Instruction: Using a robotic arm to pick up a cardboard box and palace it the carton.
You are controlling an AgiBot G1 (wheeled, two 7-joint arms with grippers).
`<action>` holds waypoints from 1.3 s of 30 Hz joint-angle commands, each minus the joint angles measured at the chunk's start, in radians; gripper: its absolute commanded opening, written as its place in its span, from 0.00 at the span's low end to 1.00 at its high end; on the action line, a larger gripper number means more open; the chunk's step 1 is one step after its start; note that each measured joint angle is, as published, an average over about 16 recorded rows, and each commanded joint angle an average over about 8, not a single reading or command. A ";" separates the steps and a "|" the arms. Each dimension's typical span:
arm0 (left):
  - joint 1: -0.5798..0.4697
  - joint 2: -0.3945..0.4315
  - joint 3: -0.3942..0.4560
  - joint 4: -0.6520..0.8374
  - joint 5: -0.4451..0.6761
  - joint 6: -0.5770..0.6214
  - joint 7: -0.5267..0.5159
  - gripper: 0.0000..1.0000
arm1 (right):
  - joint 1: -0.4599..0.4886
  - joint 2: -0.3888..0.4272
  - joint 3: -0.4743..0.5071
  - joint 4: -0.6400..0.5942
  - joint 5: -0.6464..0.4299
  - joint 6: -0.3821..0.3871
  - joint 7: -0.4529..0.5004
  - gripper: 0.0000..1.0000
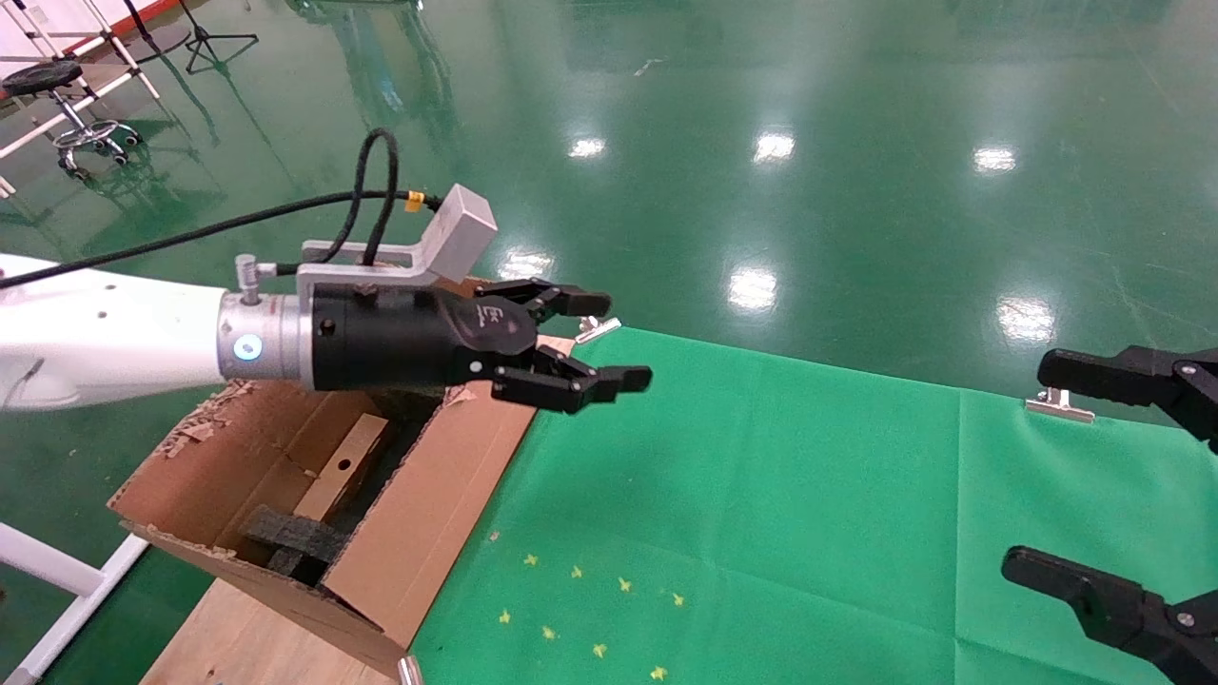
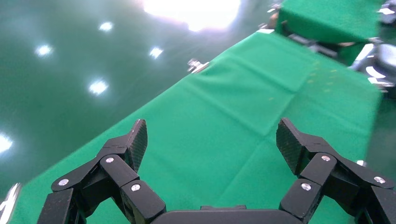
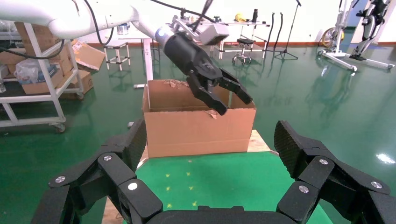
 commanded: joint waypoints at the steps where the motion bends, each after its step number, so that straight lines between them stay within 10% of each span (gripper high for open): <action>1: 0.031 -0.006 -0.030 -0.037 -0.030 0.017 0.018 1.00 | 0.000 0.000 0.000 0.000 0.000 0.000 0.000 1.00; 22: 0.334 -0.063 -0.326 -0.402 -0.324 0.181 0.193 1.00 | 0.000 0.000 0.000 0.000 0.000 0.000 0.000 1.00; 39: 0.332 -0.064 -0.325 -0.399 -0.323 0.180 0.193 1.00 | 0.000 0.000 0.000 0.000 0.000 0.000 0.000 1.00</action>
